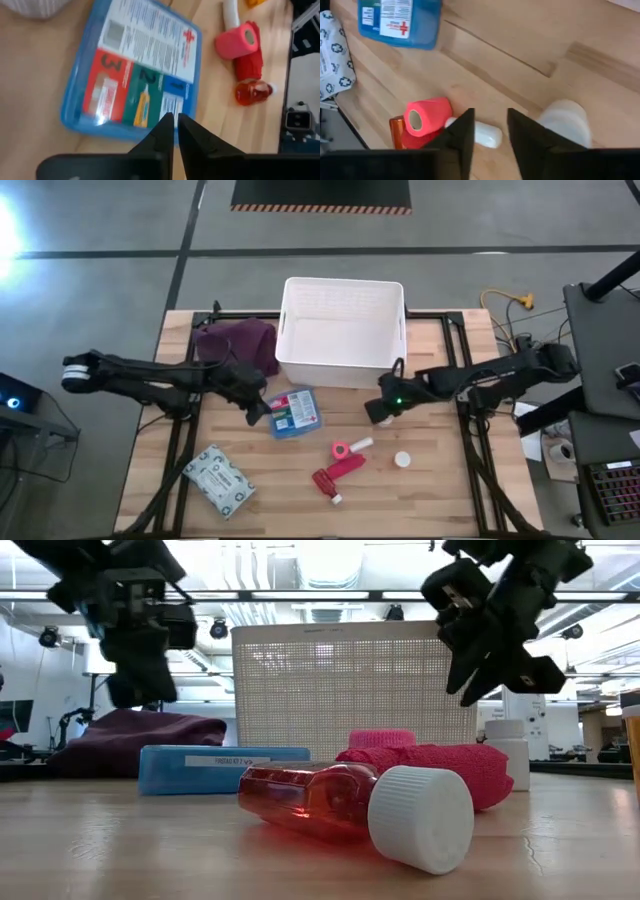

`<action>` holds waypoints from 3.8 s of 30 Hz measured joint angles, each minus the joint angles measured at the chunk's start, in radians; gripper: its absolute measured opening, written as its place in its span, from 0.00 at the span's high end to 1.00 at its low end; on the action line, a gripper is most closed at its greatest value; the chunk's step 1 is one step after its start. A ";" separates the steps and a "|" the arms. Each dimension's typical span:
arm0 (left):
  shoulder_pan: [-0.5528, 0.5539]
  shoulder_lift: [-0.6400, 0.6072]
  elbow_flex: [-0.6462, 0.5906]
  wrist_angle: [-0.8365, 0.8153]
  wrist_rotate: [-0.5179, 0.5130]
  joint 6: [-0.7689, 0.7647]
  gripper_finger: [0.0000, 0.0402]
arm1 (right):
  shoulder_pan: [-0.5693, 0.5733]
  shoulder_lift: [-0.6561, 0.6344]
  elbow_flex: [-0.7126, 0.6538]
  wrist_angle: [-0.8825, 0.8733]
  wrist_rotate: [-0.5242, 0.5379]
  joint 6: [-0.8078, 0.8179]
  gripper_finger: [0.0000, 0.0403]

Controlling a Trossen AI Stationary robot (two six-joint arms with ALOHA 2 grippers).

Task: Pick & place medical supplies in basket/bin
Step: Put the blue first aid kit into the white bin

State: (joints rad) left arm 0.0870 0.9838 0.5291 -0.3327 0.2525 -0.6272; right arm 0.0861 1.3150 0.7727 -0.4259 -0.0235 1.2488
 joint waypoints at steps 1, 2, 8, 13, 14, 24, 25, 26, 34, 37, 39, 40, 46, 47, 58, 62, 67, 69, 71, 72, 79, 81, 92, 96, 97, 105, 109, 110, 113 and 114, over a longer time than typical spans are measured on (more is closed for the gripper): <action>-0.009 -0.020 -0.013 0.009 -0.006 -0.013 0.99 | 0.006 0.016 0.012 -0.002 0.000 -0.002 0.83; -0.018 -0.039 -0.029 0.014 -0.018 -0.028 1.00 | 0.013 0.032 0.022 -0.002 -0.001 -0.003 0.86; -0.048 -0.134 -0.172 0.033 -0.103 -0.151 1.00 | 0.066 0.092 0.062 -0.013 0.035 0.030 0.97; -0.049 -0.162 -0.285 0.201 -0.101 -0.250 1.00 | 0.122 0.138 0.154 -0.015 0.150 0.014 0.97; -0.049 -0.167 -0.297 0.223 -0.100 -0.254 1.00 | 0.130 0.154 0.191 -0.016 0.169 -0.016 0.97; -0.049 -0.161 -0.363 0.247 -0.094 -0.221 1.00 | 0.119 0.461 0.592 -0.207 0.184 -0.265 0.97; -0.049 -0.158 -0.369 0.250 -0.094 -0.220 1.00 | 0.115 0.495 0.624 -0.206 0.187 -0.277 0.97; -0.049 -0.158 -0.376 0.248 -0.094 -0.221 1.00 | 0.113 0.529 0.649 -0.203 0.199 -0.277 0.97; -0.049 -0.125 -0.426 0.279 -0.102 -0.241 1.00 | 0.108 0.745 0.778 -0.223 0.392 -0.033 0.97; -0.048 -0.105 -0.442 0.341 -0.100 -0.274 1.00 | 0.105 0.815 0.819 -0.265 0.400 0.018 0.97; -0.048 -0.085 -0.448 0.404 -0.102 -0.277 1.00 | 0.105 0.842 0.851 -0.301 0.426 0.031 0.97; -0.048 -0.075 -0.448 0.436 -0.103 -0.277 1.00 | 0.105 0.852 0.865 -0.313 0.444 0.028 0.97; -0.048 0.033 -0.407 0.469 -0.131 -0.261 1.00 | 0.073 0.882 0.912 -0.319 0.467 -0.033 0.97; -0.048 0.060 -0.400 0.474 -0.131 -0.256 1.00 | 0.070 0.881 0.920 -0.321 0.473 -0.041 0.97; -0.048 0.255 -0.395 0.638 -0.131 -0.255 1.00 | 0.058 0.837 0.955 -0.275 0.551 -0.105 0.97; -0.048 0.245 -0.395 0.664 -0.135 -0.261 1.00 | 0.046 0.877 0.924 -0.269 0.446 -0.096 0.97; -0.049 0.190 -0.392 0.648 -0.135 -0.265 1.00 | 0.056 0.881 0.913 -0.304 0.451 -0.048 0.97; -0.048 0.181 -0.391 0.634 -0.136 -0.265 1.00 | 0.068 0.862 0.910 -0.358 0.478 -0.032 0.97; -0.048 0.180 -0.392 0.626 -0.149 -0.265 1.00 | 0.076 0.847 0.914 -0.400 0.511 -0.004 0.97; -0.049 0.185 -0.393 0.628 -0.150 -0.264 1.00 | 0.076 0.842 0.916 -0.412 0.513 0.008 0.97; -0.049 0.236 -0.395 0.629 -0.164 -0.264 1.00 | 0.076 0.865 0.876 -0.337 0.395 0.026 0.97; -0.049 0.252 -0.396 0.632 -0.164 -0.269 1.00 | 0.093 0.845 0.872 -0.401 0.449 0.054 0.97; -0.047 0.251 -0.374 0.702 -0.189 -0.297 0.98 | 0.112 0.661 0.822 -0.584 0.549 0.166 0.97; -0.047 0.258 -0.343 0.707 -0.185 -0.272 0.94 | 0.109 0.649 0.746 -0.733 0.462 0.280 0.97; -0.047 0.257 -0.336 0.711 -0.185 -0.265 0.93 | 0.106 0.659 0.718 -0.714 0.440 0.293 0.97; -0.047 0.271 -0.319 0.710 -0.183 -0.268 0.82 | 0.101 0.666 0.579 -0.558 0.379 0.334 0.97; -0.047 0.300 -0.299 0.712 -0.180 -0.272 0.80 | 0.093 0.680 0.527 -0.466 0.325 0.295 0.97; -0.047 0.305 -0.294 0.711 -0.179 -0.272 0.80 | 0.093 0.689 0.521 -0.434 0.308 0.260 0.97; -0.047 0.320 -0.274 0.716 -0.177 -0.272 0.79 | 0.093 0.690 0.540 -0.309 0.295 0.200 0.97; -0.047 0.322 -0.268 0.710 -0.176 -0.272 0.79 | 0.093 0.693 0.556 -0.285 0.313 0.190 0.97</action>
State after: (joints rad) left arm 0.0399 1.3061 0.2606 0.3777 0.0765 -0.8996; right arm 0.1787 2.0077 1.3291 -0.7112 0.2894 1.4384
